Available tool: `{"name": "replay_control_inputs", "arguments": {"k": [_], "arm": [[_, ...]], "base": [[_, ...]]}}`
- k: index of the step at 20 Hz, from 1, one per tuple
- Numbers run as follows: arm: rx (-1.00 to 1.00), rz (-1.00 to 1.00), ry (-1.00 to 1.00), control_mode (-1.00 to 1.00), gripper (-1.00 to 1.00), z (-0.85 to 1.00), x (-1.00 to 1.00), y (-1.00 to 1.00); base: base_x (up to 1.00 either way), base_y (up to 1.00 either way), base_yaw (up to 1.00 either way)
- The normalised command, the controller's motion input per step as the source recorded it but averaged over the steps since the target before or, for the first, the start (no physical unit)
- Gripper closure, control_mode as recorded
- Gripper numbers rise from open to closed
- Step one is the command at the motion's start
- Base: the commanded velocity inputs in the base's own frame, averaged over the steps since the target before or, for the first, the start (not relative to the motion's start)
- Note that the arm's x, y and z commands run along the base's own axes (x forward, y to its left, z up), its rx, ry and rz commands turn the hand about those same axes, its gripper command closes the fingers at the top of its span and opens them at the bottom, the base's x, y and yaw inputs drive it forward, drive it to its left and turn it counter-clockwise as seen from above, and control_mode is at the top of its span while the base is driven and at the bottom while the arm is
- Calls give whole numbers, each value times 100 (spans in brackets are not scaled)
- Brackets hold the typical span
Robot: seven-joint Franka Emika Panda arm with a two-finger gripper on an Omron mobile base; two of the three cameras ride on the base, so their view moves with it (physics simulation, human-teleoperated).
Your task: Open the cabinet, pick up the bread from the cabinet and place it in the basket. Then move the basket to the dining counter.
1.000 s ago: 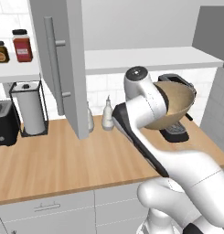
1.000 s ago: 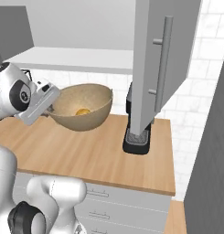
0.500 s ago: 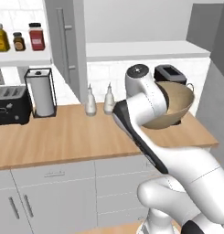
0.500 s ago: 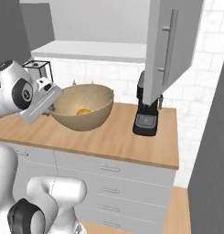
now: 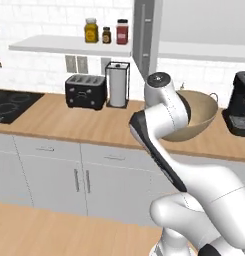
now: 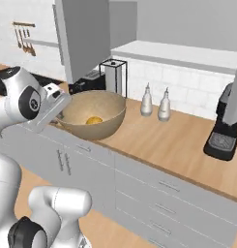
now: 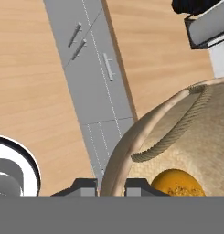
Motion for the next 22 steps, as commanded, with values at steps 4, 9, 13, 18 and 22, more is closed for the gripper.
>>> {"name": "replay_control_inputs", "arguments": {"k": [4,9,13,18,22], "arm": [[0,0,0,100,100,0,0,0],[0,0,0,100,100,0,0,0],[0,0,0,100,100,0,0,0],[0,0,0,100,100,0,0,0],[0,0,0,100,100,0,0,0]], "base": [[-20,55,73],[-10,62,73],[-8,70,72],[0,74,63],[-37,59,46]]}}
